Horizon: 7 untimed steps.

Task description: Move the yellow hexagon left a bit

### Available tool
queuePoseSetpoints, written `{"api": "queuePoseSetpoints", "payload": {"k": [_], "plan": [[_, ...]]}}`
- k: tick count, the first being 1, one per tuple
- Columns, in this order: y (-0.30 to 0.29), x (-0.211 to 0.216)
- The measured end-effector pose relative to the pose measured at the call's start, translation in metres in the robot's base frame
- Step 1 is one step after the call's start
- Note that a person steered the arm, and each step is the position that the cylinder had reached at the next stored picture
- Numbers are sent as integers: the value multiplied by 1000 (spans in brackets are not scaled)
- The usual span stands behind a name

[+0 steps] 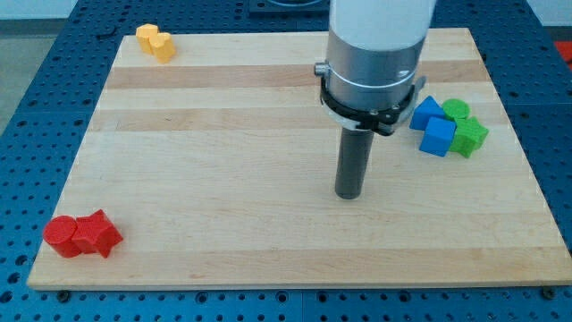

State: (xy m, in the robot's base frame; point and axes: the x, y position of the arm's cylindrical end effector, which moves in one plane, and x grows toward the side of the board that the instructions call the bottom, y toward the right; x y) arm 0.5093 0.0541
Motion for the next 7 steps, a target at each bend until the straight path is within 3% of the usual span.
{"api": "queuePoseSetpoints", "payload": {"k": [2, 4, 6, 7], "plan": [[-42, -71], [-63, -112], [-70, -199], [-103, -253]]}}
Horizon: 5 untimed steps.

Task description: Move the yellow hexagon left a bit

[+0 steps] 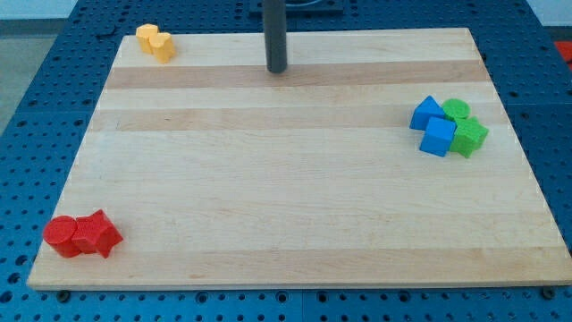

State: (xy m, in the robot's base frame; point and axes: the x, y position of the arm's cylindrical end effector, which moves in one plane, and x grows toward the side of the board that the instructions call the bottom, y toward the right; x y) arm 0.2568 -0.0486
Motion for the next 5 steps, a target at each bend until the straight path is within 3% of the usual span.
{"api": "queuePoseSetpoints", "payload": {"k": [1, 2, 4, 5], "plan": [[-50, -49], [-69, -65], [-95, -64], [-159, -63]]}}
